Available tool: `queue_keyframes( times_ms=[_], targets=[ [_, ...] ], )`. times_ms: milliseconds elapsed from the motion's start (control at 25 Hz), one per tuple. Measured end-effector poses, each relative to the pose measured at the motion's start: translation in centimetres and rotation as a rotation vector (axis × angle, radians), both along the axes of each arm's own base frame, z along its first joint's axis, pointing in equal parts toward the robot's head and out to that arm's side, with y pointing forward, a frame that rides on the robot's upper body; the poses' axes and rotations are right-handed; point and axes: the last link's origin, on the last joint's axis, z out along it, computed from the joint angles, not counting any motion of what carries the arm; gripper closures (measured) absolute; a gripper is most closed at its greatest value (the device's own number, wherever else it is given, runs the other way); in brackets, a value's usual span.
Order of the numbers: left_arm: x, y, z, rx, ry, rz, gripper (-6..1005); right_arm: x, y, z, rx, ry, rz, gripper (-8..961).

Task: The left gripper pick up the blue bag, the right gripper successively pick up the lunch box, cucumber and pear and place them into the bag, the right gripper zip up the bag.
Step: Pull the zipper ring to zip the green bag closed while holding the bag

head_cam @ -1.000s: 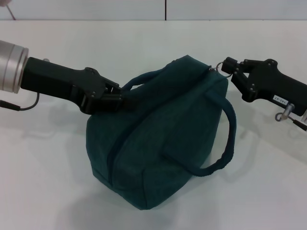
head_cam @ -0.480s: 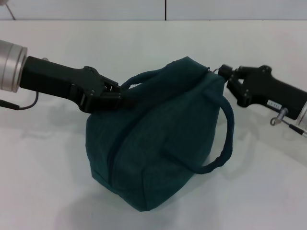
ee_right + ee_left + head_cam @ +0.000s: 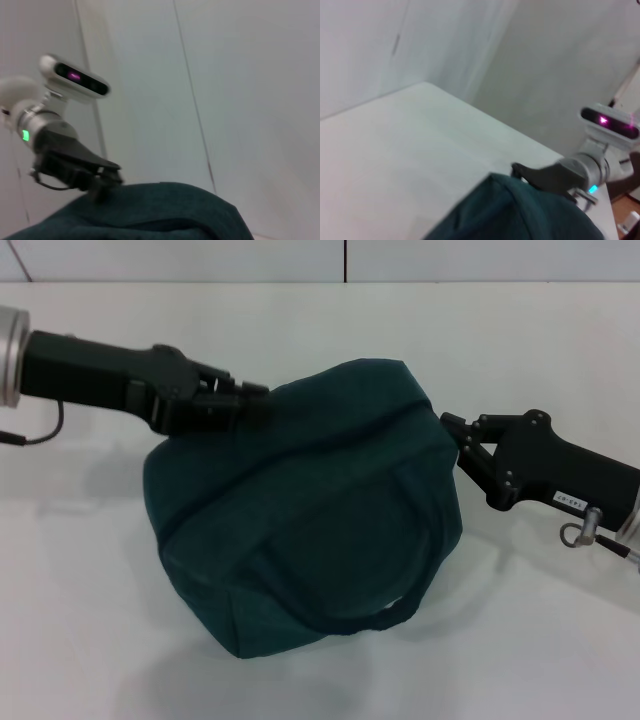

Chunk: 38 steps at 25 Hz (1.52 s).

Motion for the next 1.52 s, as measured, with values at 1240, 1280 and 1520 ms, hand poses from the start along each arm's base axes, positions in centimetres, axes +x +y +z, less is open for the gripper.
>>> queue_keyframes(
  times_ms=[1240,1280,1520],
  targets=[
    [3.3,1.3,-2.3,-0.112,0.113,-0.018,860,1.1,-0.5,0.9,0.042,0.031,-0.037,935],
    [3.1,1.3,-2.2,-0.111,0.114,-0.014,878,1.1,-0.4,1.0,0.046,0.031,-0.038,935],
    [2.8,1.2,-2.0,-0.104,0.114,-0.007,945,1.4,-0.3,1.1,0.06,0.017,-0.049,935]
  ],
)
